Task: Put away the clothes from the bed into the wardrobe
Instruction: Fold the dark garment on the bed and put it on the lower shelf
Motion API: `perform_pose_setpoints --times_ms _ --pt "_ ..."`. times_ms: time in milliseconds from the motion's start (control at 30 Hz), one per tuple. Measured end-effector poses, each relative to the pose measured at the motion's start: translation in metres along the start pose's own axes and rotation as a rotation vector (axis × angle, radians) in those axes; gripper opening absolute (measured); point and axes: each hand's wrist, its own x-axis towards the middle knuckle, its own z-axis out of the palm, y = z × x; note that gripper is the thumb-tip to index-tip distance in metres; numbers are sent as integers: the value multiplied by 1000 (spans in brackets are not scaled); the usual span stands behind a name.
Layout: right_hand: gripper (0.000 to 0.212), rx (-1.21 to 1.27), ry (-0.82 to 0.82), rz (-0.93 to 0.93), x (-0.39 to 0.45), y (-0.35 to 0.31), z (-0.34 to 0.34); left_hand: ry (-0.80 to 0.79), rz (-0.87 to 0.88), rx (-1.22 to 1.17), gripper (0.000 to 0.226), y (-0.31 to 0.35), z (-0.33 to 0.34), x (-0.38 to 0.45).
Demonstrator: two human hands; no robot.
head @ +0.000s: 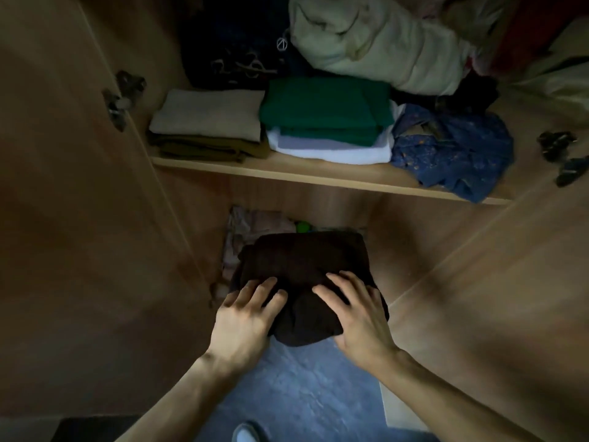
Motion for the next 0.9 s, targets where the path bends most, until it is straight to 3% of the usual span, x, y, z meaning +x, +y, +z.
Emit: perform_pose_setpoints --times_ms 400,433,500,567,767,900 --pt "105 -36 140 -58 153 71 266 175 33 215 48 -154 246 97" --pt "105 -39 158 -57 165 77 286 168 33 224 51 -165 265 105" --pt "104 -46 185 -51 185 87 320 128 26 212 80 -188 299 120" --pt "100 -59 211 -47 204 94 345 107 12 195 91 -205 322 134" --pt "99 -103 363 -62 239 111 388 249 108 179 71 -239 361 166" --pt "97 -144 413 -70 255 124 421 359 136 178 75 -257 402 180"
